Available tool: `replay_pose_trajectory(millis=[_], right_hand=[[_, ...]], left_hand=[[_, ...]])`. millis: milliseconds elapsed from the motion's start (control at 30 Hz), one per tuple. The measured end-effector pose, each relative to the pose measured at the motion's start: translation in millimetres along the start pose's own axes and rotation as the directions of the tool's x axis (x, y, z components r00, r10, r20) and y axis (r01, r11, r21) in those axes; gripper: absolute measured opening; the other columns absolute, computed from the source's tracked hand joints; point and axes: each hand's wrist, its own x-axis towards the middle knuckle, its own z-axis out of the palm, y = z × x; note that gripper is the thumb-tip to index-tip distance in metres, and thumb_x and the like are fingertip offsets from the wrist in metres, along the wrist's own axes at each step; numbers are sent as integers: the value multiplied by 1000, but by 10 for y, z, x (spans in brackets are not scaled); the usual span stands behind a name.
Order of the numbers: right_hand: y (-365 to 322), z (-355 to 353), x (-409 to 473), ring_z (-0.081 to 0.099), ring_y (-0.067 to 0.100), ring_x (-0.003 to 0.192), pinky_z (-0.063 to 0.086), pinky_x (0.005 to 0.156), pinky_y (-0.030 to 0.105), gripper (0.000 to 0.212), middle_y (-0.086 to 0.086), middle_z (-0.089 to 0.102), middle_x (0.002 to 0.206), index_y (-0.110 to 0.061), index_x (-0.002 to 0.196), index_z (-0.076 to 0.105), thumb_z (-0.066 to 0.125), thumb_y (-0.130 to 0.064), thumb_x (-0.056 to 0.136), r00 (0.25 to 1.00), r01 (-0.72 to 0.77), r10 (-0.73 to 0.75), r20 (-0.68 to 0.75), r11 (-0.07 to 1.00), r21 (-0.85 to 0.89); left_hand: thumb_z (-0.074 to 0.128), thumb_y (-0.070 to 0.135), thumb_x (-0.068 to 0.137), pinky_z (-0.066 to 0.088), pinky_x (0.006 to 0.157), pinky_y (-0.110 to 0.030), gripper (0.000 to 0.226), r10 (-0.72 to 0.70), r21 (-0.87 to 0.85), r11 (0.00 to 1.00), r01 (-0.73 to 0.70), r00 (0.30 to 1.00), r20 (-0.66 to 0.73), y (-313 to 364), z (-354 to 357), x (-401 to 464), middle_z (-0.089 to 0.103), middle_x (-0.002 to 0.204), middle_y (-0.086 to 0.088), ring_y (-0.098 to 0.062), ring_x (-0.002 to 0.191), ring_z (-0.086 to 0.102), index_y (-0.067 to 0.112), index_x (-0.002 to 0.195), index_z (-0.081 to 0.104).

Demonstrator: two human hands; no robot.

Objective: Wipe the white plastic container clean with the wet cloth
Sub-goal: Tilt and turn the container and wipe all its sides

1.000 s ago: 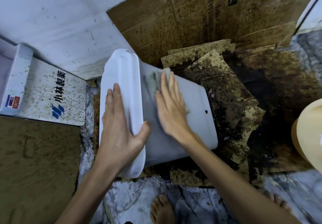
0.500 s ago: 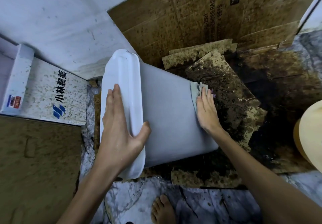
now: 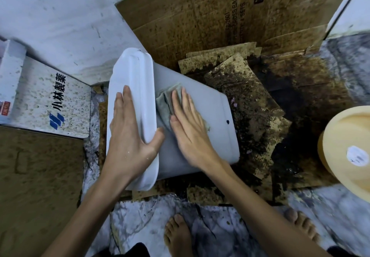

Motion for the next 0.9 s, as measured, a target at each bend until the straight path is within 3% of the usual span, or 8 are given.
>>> replay_pose_trajectory(millis=[167,300,433,500,600,700,833,900], right_hand=[[454,14,-360,-13,-2,160,-1,131,33,59,-21,-12,175,-36,170,2,19,-40,114,995,-88,81,-61,990,-113],[885,-44,-518,-11,3,162,5,134,45,57,-8,-6,178,-31,169,3,17,-38,115,951,-287,273,-146,954,-88],[849,-65,-425,-13,10,163,2,133,47,56,-6,-9,177,-35,168,2,18,-40,115,906,-402,392,-161,915,-33],[611,-23,-340,-18,9,162,-7,133,44,60,-11,-15,176,-42,168,-2,10,-50,110,928,-356,347,-137,933,-48],[170,88,-232,-23,2,159,-21,123,26,61,-16,-18,175,-43,167,-4,8,-54,108,976,-201,195,-101,978,-50],[-165,156,-185,-23,-4,157,-21,119,12,62,-15,-13,177,-40,169,0,13,-52,109,995,-73,74,-68,997,14],[-128,146,-260,-18,-1,159,-10,126,22,60,-18,-14,176,-37,170,2,15,-48,112,998,-16,14,-63,1000,-26],[75,122,-339,-16,0,160,-8,127,26,59,-18,-14,176,-37,170,-1,12,-48,113,996,-56,51,-73,996,-74]], left_hand=[[71,33,98,3,131,-34,108,-6,-6,1000,6,1000,-6,-94,-22,-11,-6,179,0,-17,165,-4,18,169,-9],[69,38,98,3,130,-35,107,-4,-19,1000,4,1000,-17,-92,-11,-9,-5,179,-1,-17,165,-4,18,170,-8],[60,49,92,3,129,-36,108,8,-19,1000,-8,999,-32,-45,27,17,-4,179,-4,-19,165,-4,18,170,-8],[66,44,98,2,129,-34,106,3,-11,1000,-3,999,-32,-63,32,15,-5,179,-2,-18,165,-4,19,170,-8],[71,34,98,2,130,-34,109,1,-10,1000,-1,1000,-28,-76,26,6,-5,179,-1,-17,165,-5,18,170,-9],[71,35,97,1,129,-33,109,10,5,1000,-9,1000,-29,-45,35,8,-4,179,-3,-19,165,-4,16,170,-8],[71,36,97,2,130,-35,109,10,5,1000,-10,1000,-24,-28,20,5,-4,179,-5,-20,165,-4,15,170,-8],[70,36,98,4,133,-39,109,2,2,1000,-2,1000,-15,-45,0,0,-5,179,-5,-19,166,-5,16,170,-9]])
